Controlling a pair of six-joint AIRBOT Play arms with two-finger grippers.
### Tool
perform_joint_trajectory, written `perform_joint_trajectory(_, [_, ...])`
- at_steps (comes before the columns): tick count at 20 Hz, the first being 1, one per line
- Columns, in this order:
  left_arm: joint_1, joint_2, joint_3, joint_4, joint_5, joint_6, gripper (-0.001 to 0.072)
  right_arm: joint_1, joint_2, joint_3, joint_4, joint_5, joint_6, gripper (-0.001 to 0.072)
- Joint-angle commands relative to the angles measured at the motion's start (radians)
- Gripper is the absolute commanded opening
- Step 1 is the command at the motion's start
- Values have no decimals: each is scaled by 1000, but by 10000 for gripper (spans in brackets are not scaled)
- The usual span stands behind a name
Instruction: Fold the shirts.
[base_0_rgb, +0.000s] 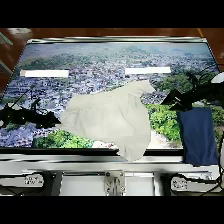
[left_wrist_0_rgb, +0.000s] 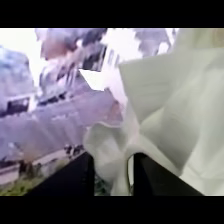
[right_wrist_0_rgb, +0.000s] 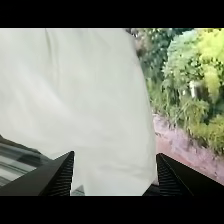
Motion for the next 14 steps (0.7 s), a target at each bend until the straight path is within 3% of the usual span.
perform_joint_trajectory(1, [-18,-3,-2,-9,35,11,160,2,0,-35,-78,-13,28,630])
perform_joint_trajectory(3, [-18,0,-1,-10,2,34,42,2,1,-131,-93,-12,34,630])
perform_joint_trajectory(8, [-18,58,2,-9,-53,66,42,50,0,-372,-56,-50,0,630])
perform_joint_trajectory(14, [-18,183,2,-10,-67,65,41,193,0,-511,-54,-253,42,628])
